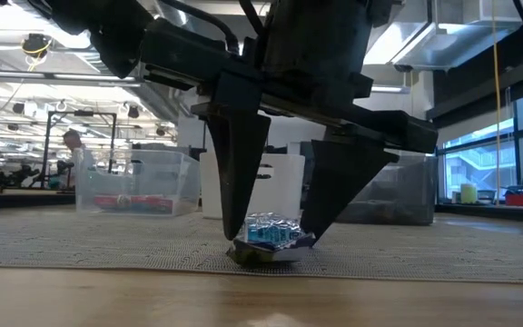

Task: Pick and place Granola Bars by type
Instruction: Put the blue granola bar into the white bin

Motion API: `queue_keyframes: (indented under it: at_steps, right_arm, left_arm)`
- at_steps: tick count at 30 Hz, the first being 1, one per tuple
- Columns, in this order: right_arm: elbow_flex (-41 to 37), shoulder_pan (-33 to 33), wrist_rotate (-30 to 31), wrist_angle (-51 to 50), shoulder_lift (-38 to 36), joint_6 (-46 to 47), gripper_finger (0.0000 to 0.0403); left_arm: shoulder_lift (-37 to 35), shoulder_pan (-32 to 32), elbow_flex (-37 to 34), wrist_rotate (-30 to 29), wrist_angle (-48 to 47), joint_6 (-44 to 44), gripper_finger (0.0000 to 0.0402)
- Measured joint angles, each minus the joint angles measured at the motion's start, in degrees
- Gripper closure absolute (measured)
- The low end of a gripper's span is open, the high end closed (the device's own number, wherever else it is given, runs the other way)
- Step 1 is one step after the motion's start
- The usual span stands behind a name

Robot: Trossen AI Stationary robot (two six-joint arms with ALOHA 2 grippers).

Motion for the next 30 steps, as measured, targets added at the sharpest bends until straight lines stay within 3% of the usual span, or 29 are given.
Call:
queue_keyframes:
  at_steps: [17,30]
  right_arm:
    - [-0.04,-0.04,0.11,0.33,0.00,-2.03,0.0269]
    - [0.00,-0.04,-1.09,0.24,-0.50,-3.99,0.0289]
  left_arm:
    - [0.00,0.00,0.00,-0.01,-0.01,0.00,0.0229]
    - [0.00,0.00,0.00,-0.02,0.01,0.00,0.0229]
